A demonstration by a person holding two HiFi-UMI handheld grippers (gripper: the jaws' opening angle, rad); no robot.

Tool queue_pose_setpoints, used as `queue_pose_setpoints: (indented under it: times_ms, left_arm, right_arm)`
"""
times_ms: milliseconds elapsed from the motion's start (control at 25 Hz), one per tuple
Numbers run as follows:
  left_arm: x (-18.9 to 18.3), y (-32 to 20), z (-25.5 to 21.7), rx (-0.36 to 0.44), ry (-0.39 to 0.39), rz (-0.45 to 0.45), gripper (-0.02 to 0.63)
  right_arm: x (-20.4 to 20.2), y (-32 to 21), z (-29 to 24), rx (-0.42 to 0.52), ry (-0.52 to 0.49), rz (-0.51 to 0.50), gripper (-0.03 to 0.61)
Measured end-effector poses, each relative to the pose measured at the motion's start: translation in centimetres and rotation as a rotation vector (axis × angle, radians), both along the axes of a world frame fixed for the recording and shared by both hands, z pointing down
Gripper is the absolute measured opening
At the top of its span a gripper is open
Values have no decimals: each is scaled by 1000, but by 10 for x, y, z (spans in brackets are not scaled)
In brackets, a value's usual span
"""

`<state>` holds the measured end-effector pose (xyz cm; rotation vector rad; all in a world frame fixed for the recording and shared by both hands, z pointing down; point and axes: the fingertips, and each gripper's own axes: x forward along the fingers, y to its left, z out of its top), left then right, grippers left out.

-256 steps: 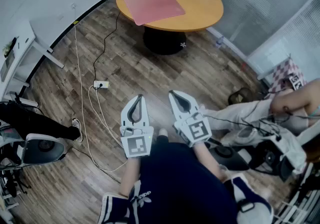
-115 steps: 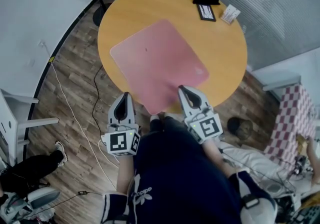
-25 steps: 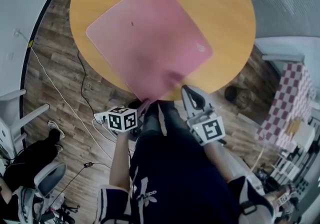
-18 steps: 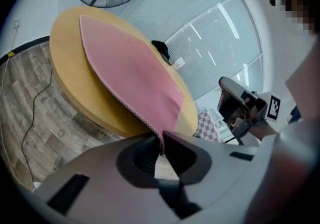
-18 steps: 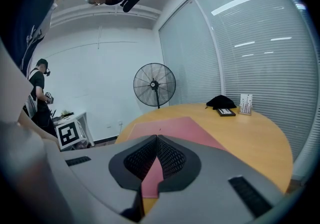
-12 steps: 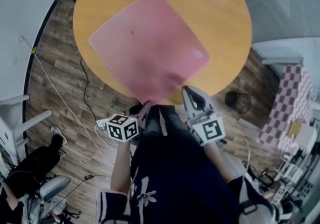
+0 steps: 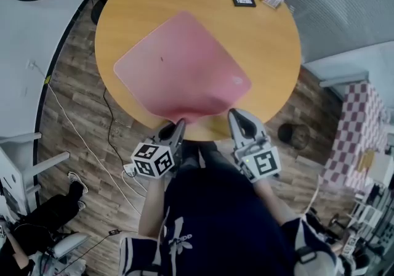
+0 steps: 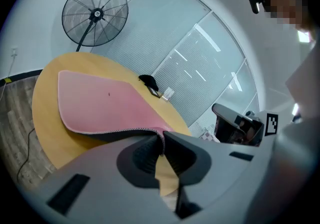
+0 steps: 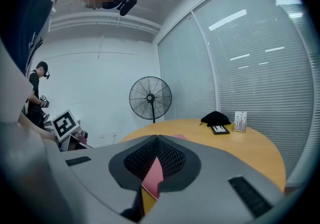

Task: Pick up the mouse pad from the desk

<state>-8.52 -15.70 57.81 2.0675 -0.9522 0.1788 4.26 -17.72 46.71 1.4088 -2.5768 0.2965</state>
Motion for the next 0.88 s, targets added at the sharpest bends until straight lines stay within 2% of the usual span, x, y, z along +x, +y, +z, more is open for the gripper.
queue_pose_setpoints:
  times_ms: [280, 600, 880]
  left_arm:
    - [-5, -41, -30, 106, -28, -48, 21]
    - [-3, -94, -72, 227, -45, -77, 21]
    - [-7, -154, -110, 340, -52, -104, 21]
  right_arm:
    - [7, -16, -21, 57, 5, 17, 3]
    - [13, -42, -52, 131, -40, 39, 3]
    - [25, -72, -75, 211, -24, 51, 3]
